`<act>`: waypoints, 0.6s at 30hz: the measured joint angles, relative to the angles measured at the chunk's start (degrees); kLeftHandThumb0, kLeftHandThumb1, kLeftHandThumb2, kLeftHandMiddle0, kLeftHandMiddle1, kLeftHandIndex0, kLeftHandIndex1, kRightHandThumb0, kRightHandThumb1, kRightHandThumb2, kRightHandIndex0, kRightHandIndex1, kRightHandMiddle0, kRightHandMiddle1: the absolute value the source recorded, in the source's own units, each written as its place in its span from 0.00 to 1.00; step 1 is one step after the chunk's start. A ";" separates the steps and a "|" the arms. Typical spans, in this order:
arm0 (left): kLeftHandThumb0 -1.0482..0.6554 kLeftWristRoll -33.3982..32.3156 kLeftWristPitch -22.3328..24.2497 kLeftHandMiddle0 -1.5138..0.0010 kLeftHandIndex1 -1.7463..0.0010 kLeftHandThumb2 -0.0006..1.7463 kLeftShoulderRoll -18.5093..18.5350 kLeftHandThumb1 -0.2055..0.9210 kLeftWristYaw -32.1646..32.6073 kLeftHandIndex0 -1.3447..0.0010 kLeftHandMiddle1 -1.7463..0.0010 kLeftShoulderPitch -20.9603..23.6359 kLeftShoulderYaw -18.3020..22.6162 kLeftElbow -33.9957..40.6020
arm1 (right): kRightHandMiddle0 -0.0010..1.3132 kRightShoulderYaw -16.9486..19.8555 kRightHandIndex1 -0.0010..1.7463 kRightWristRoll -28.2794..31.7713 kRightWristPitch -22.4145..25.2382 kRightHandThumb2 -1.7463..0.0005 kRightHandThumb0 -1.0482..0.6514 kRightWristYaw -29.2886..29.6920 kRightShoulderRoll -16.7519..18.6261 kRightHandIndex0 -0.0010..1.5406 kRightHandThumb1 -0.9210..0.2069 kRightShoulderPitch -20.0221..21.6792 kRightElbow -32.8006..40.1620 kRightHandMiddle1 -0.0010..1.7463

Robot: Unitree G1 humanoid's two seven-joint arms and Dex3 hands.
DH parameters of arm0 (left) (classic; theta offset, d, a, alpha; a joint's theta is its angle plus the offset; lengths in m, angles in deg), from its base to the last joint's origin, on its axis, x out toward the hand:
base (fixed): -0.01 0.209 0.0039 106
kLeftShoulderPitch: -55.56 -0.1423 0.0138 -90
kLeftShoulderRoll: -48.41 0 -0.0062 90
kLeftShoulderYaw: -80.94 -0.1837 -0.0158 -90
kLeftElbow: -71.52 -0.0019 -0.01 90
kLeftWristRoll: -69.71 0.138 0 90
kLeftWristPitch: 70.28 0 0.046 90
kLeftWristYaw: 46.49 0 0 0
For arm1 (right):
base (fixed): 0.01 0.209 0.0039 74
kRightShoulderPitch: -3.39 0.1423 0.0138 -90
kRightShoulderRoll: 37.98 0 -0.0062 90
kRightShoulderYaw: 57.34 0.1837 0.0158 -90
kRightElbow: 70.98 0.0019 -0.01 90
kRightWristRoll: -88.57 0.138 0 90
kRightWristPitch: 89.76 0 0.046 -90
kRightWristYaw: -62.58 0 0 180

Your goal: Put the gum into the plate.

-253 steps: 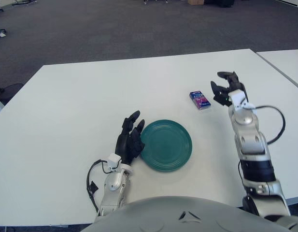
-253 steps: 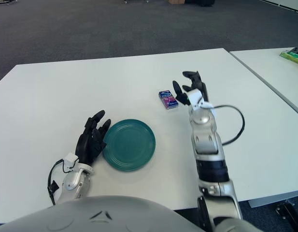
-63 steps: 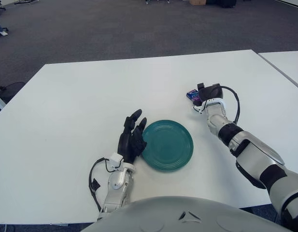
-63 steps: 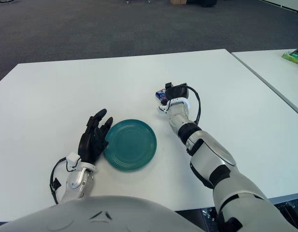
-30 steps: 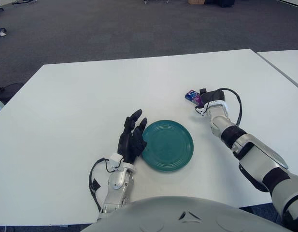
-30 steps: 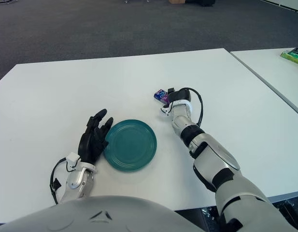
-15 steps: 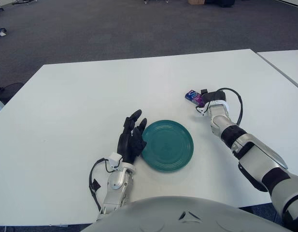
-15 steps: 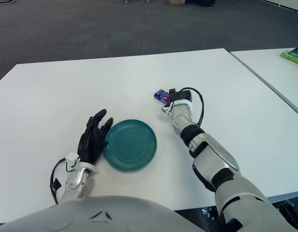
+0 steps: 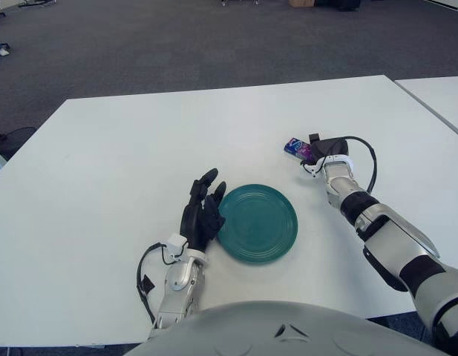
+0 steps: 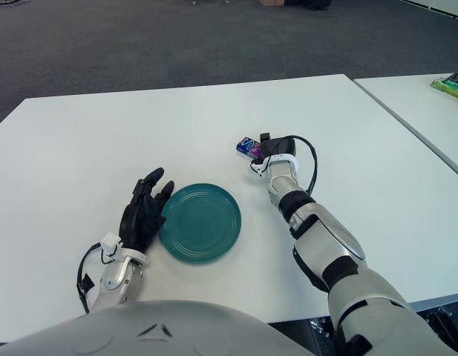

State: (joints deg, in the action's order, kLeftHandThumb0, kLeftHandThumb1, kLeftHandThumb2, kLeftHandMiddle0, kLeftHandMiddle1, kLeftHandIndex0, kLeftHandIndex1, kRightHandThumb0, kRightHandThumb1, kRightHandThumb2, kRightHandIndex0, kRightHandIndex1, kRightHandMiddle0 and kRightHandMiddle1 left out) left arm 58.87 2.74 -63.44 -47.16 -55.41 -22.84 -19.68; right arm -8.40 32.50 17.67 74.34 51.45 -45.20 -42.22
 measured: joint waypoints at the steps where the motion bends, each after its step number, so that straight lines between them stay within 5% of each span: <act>1: 0.07 0.00 0.06 0.64 0.57 0.53 0.00 1.00 0.00 0.86 0.99 0.00 0.00 0.05 | 0.40 0.08 0.92 0.18 -0.21 0.55 0.33 0.46 0.17 0.38 0.00 0.25 -0.53 0.92; 18: 0.08 0.09 0.43 0.63 0.57 0.53 0.00 1.00 0.23 0.85 0.99 0.00 0.00 0.33 | 0.44 2.40 1.00 3.89 -1.74 0.59 0.34 1.32 1.53 0.49 0.00 1.90 -2.68 1.00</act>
State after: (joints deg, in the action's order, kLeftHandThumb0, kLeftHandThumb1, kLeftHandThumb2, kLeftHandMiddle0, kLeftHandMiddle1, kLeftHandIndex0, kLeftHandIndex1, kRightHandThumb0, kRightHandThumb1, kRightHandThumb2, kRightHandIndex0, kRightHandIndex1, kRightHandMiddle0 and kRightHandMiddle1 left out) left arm 58.97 3.18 -63.44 -46.93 -55.41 -22.84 -19.35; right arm -6.00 36.39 15.94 75.65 52.98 -43.30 -44.90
